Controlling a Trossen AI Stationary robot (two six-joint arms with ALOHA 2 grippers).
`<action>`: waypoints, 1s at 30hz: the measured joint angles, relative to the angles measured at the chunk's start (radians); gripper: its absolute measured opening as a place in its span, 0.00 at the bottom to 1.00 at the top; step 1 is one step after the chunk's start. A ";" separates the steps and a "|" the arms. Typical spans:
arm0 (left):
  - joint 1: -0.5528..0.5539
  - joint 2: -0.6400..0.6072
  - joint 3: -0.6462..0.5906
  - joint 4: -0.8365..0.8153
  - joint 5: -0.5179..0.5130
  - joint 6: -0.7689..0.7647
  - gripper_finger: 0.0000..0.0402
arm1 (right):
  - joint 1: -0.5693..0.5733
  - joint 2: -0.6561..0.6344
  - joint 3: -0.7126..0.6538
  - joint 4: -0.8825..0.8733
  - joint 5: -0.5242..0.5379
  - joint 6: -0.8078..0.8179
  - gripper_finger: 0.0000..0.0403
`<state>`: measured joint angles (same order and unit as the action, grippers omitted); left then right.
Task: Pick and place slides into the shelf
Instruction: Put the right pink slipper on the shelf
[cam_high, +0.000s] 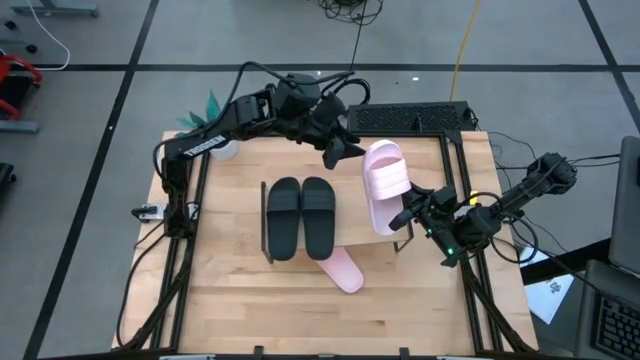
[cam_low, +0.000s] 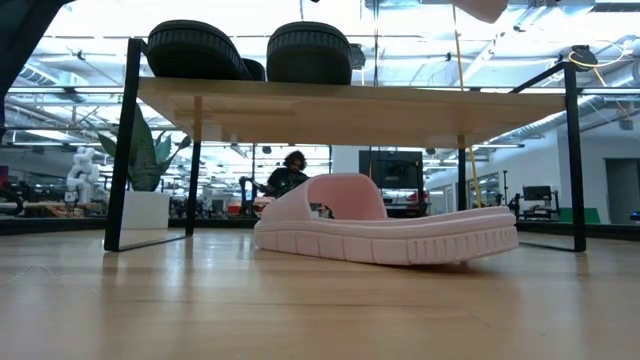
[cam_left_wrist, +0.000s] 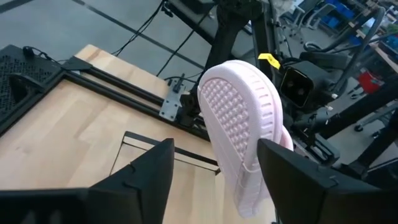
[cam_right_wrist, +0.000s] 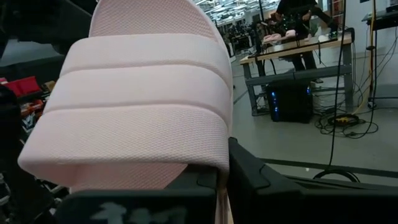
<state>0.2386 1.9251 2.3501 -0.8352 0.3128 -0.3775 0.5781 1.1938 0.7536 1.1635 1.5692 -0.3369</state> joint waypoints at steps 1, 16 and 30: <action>0.000 0.000 0.000 0.000 0.001 0.000 0.59 | 0.000 0.000 0.000 0.000 0.001 0.000 0.01; 0.024 -0.025 0.000 -0.001 0.007 0.002 0.60 | 0.000 -0.001 0.000 -0.003 -0.002 -0.001 0.01; 0.014 -0.002 0.000 -0.023 0.028 -0.010 0.60 | -0.002 -0.001 0.000 -0.001 0.001 0.003 0.00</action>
<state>0.2527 1.9233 2.3497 -0.8586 0.3412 -0.3878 0.5758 1.1931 0.7536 1.1625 1.5698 -0.3342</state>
